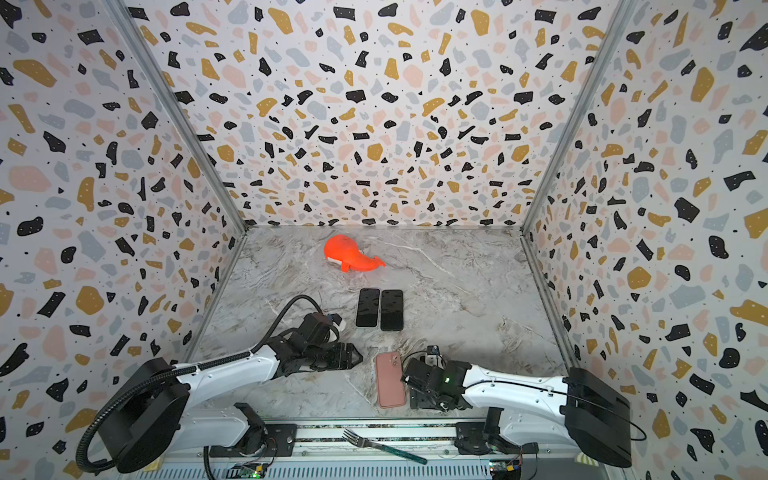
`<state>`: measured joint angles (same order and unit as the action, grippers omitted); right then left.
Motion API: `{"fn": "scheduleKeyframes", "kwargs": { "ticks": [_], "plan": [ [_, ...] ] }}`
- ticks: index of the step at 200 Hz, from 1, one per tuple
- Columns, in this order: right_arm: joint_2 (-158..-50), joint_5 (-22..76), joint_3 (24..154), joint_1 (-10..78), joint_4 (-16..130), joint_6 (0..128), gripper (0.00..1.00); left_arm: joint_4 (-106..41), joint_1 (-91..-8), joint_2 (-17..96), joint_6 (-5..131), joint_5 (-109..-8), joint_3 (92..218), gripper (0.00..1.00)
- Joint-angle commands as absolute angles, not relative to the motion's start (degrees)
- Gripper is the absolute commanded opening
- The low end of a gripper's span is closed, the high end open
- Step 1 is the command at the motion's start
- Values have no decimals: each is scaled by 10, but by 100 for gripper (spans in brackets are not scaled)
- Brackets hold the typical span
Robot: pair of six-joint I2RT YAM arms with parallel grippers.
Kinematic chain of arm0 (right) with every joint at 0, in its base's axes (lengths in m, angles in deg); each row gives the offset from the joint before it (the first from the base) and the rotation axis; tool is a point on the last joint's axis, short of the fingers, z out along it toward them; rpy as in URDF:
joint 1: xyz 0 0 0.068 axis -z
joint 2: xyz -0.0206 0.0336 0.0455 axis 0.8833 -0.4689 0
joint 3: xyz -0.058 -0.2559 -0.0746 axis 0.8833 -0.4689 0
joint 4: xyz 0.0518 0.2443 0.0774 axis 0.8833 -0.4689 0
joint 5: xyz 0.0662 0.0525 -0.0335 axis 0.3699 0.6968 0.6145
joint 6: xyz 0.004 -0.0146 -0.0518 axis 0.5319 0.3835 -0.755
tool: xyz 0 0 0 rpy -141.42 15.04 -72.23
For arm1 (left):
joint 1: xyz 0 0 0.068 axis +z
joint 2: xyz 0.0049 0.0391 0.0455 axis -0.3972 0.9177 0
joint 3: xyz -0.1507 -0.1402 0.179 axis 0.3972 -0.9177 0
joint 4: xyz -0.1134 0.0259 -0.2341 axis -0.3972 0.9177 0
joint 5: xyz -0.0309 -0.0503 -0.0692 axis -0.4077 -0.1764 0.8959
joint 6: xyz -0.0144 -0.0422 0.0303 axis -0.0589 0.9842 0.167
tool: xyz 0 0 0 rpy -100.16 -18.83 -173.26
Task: Put the phone into the phone case
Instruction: 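Grasp the white-edged black phone with the right gripper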
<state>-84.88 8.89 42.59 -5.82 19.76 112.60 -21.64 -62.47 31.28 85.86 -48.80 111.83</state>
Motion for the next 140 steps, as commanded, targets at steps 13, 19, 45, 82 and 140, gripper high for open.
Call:
{"fn": "scheduleKeyframes", "kwargs": {
  "ticks": [13, 19, 45, 82, 140],
  "plan": [
    [-915, 77, 402, -67, 163, 1148, 79, -214, -628, 314, 845, -480, 1140, 81],
    [-916, 75, 403, -67, 165, 1149, 77, -212, -628, 314, 845, -480, 1141, 81],
    [-895, 73, 400, -68, 185, 1139, 68, -209, -628, 315, 844, -476, 1147, 81],
    [-843, 65, 394, -61, 194, 1129, 60, -223, -624, 341, 833, -430, 1158, 80],
    [-790, 50, 406, -17, 207, 1060, 55, -246, -624, 354, 836, -377, 1185, 80]
  ]
}}
